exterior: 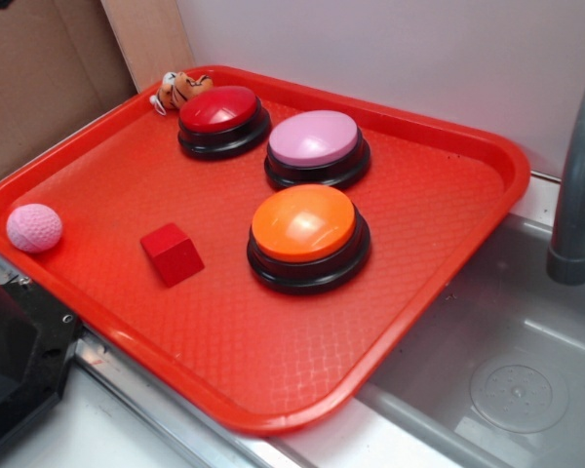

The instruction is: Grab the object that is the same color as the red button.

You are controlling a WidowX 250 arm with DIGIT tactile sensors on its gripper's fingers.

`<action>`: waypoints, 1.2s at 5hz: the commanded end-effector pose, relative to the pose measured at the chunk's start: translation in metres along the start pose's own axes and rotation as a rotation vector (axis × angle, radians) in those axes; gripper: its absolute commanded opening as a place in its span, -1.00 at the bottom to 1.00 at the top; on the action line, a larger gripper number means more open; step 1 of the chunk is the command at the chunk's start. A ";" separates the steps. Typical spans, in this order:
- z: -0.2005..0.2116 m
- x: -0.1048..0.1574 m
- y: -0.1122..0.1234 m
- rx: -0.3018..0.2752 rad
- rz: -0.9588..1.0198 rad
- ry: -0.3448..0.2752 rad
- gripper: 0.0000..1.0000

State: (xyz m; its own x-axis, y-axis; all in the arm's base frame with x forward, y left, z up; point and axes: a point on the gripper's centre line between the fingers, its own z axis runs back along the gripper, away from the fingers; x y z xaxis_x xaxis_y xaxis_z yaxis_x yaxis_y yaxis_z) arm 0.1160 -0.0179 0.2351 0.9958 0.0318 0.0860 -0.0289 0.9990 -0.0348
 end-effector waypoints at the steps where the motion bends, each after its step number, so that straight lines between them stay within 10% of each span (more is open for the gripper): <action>1: 0.000 0.000 0.000 0.000 0.000 0.000 1.00; 6: -0.136 0.037 -0.008 0.027 1.212 -0.108 1.00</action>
State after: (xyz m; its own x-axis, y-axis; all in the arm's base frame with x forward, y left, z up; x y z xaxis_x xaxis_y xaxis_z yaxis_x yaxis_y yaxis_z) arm 0.1594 -0.0336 0.0956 0.3193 0.9433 0.0909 -0.9401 0.3274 -0.0948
